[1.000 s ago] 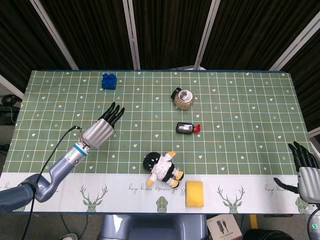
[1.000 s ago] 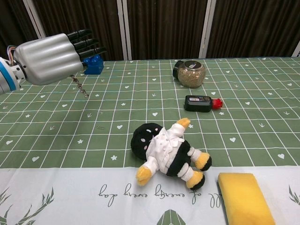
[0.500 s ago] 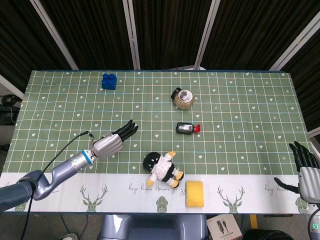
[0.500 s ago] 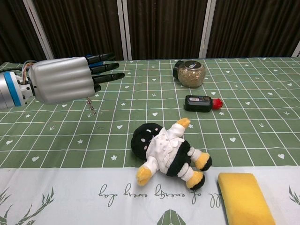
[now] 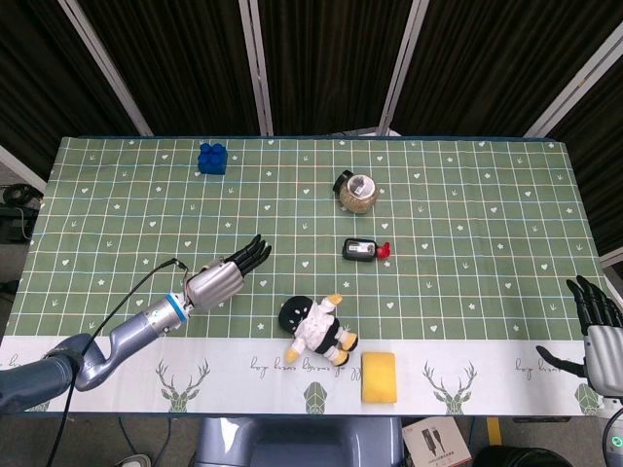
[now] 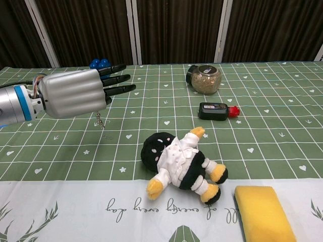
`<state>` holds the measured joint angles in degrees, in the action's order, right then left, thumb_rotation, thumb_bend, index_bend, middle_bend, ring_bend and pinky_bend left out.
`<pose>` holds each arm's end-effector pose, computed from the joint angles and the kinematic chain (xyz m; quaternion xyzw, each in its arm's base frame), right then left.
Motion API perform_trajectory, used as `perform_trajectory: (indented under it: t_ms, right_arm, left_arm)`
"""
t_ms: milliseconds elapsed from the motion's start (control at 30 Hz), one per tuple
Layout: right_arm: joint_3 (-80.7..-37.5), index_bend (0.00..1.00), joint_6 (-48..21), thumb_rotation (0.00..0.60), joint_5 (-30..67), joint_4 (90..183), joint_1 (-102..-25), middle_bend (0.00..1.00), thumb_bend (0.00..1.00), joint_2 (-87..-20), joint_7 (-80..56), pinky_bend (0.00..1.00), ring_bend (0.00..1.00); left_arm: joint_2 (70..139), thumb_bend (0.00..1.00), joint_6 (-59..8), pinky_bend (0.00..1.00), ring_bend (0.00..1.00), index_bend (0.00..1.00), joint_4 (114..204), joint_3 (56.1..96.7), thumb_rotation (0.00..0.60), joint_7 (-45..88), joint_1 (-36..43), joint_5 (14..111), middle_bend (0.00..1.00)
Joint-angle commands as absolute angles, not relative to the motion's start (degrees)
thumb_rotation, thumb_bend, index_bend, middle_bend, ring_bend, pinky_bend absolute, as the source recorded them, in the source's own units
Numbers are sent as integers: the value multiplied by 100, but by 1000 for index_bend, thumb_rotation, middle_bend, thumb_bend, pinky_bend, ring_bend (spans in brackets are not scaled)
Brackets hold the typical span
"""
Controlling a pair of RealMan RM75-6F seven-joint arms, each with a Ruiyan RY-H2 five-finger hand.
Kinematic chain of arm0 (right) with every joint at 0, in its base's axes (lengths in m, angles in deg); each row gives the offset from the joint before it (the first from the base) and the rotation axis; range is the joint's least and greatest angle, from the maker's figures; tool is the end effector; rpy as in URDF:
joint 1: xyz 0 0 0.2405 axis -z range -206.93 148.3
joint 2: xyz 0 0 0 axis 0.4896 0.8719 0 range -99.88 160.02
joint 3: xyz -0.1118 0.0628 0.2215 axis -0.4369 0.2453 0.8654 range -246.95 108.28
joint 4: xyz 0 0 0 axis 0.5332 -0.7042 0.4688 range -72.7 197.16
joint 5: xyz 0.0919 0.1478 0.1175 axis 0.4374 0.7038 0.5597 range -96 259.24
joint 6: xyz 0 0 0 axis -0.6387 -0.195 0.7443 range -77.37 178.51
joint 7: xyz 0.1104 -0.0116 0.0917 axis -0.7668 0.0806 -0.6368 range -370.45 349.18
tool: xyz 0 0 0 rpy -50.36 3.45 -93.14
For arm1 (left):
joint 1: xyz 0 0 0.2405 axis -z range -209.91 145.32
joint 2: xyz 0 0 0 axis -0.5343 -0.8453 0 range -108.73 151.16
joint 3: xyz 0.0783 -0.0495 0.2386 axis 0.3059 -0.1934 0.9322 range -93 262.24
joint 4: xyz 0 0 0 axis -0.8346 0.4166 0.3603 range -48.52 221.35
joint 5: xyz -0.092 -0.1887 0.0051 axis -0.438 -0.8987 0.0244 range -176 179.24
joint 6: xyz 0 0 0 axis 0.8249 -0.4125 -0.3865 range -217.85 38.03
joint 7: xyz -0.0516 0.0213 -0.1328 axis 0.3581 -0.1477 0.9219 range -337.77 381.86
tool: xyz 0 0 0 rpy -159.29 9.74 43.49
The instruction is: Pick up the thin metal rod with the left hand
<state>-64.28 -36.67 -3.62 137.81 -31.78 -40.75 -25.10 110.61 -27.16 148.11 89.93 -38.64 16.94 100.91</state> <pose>-0.3601 -0.1766 0.1632 0.5434 -0.4005 0.4232 0.6043 -0.1649 0.3482 -0.0189 -0.8081 0.3489 -0.1564 0.4482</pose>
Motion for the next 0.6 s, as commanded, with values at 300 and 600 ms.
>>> perform_trajectory:
  t_ms: [300, 600]
  right_arm:
    - [-6427, 64, -3703, 600, -384, 13760, -3168, 0, 42, -4069, -2506, 116, 0]
    - [-6417, 64, -3707, 600, -373, 13730, -3163, 0, 42, -4069, -2525, 116, 0]
  left_arm:
    - [11292, 587, -2810, 0, 0, 597, 14532, 8925, 600, -3714, 1578, 10117, 0]
    - [11341, 588, -2825, 0, 0, 599, 14393, 8853, 600, -3639, 1538, 10153, 0]
